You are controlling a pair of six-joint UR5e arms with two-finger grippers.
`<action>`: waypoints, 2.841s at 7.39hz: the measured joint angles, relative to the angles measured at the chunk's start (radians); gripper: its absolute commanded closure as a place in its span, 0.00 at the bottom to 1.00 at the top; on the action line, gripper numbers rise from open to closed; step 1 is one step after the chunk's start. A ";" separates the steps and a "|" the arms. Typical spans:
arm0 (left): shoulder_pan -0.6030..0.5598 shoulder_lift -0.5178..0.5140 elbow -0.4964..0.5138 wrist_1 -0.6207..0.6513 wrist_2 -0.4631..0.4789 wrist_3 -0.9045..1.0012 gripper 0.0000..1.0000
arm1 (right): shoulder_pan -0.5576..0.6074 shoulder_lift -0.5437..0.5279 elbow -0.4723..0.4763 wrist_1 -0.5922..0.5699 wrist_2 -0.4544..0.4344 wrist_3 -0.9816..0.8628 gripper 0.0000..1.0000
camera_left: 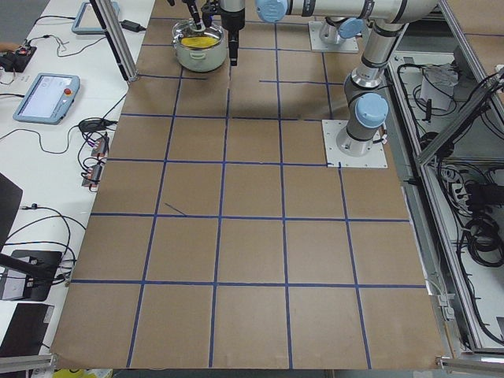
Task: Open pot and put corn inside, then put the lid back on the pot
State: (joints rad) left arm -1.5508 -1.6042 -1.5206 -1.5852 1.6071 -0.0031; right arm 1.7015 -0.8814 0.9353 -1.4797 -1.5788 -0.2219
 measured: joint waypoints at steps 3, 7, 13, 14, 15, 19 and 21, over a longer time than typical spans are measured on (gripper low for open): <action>0.000 0.001 -0.001 0.000 -0.005 0.000 0.00 | -0.004 0.001 0.001 -0.001 -0.002 -0.001 0.71; 0.000 0.001 -0.001 -0.001 -0.003 0.000 0.00 | -0.005 0.002 0.005 -0.008 -0.008 -0.002 0.07; 0.000 0.001 -0.001 -0.001 -0.001 0.000 0.00 | -0.004 0.002 0.012 -0.013 -0.003 0.001 0.02; 0.000 0.002 -0.001 -0.001 -0.001 0.000 0.00 | -0.002 0.001 0.009 -0.012 0.000 0.001 0.02; 0.000 0.002 0.000 -0.001 -0.001 0.000 0.00 | 0.002 -0.001 0.004 -0.015 0.003 0.004 0.02; 0.000 0.002 0.000 -0.001 -0.001 0.000 0.00 | 0.014 -0.002 0.005 -0.008 0.013 0.030 0.01; -0.001 0.003 0.000 -0.001 -0.004 0.000 0.00 | 0.015 -0.002 0.001 -0.013 0.042 0.029 0.01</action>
State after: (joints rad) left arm -1.5519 -1.6015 -1.5210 -1.5861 1.6034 -0.0031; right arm 1.7164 -0.8835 0.9365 -1.4927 -1.5372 -0.1926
